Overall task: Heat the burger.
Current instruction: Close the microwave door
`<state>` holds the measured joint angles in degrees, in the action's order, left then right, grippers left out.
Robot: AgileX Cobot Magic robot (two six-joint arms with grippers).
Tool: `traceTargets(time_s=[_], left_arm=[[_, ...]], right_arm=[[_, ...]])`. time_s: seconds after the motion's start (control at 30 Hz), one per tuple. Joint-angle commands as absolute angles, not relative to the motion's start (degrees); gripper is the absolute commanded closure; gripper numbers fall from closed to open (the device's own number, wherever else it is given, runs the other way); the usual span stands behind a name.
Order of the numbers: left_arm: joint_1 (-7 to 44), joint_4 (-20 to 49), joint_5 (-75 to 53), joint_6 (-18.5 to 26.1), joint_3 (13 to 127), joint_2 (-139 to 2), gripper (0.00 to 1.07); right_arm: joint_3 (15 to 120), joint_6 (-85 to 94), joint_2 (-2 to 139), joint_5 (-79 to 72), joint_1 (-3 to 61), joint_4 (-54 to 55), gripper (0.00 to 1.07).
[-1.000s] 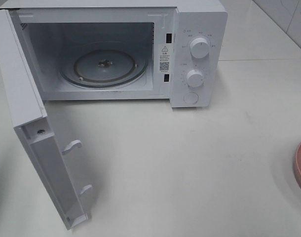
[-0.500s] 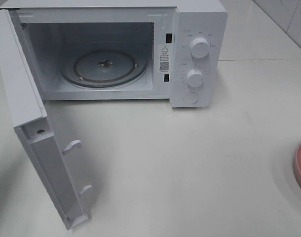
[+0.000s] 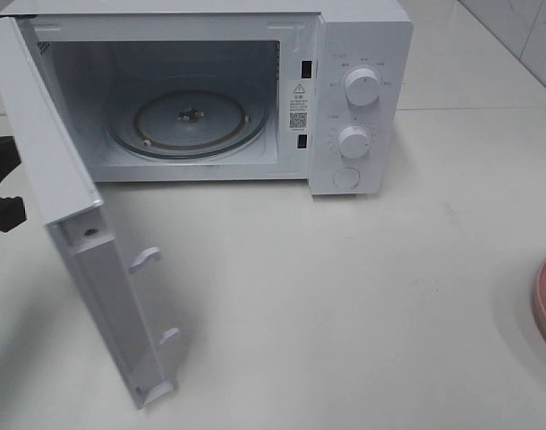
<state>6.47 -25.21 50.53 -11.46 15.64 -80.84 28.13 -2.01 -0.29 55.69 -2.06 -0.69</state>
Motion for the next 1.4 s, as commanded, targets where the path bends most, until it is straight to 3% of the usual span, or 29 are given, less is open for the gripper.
traceTargets(time_s=[0.03,0.3,0.67,0.8,1.4], left_arm=[[10.2,-21.14,52.08,-9.51,18.11,-83.94,1.07],[13.92,-19.6,51.97,-9.22,21.49,-87.83,1.07],[22.12,-12.49,49.45,-8.82,30.94,-95.51,1.07],[25.67,-8.82,46.75,-6.47,36.27,-98.84,1.07],[34.66,-2.46,39.42,-6.42,57.58,-112.3,1.07]], right_arm=[[28.02,-2.58,-1.78,55.12,-2.52,-0.86,0.31],[28.02,-2.58,-1.78,55.12,-2.52,-0.86,0.31],[28.02,-2.58,-1.78,55.12,-2.52,-0.86,0.31],[28.02,-2.58,-1.78,55.12,-2.52,-0.86,0.31],[28.02,-2.58,-1.78,55.12,-2.52,-0.86,0.31]])
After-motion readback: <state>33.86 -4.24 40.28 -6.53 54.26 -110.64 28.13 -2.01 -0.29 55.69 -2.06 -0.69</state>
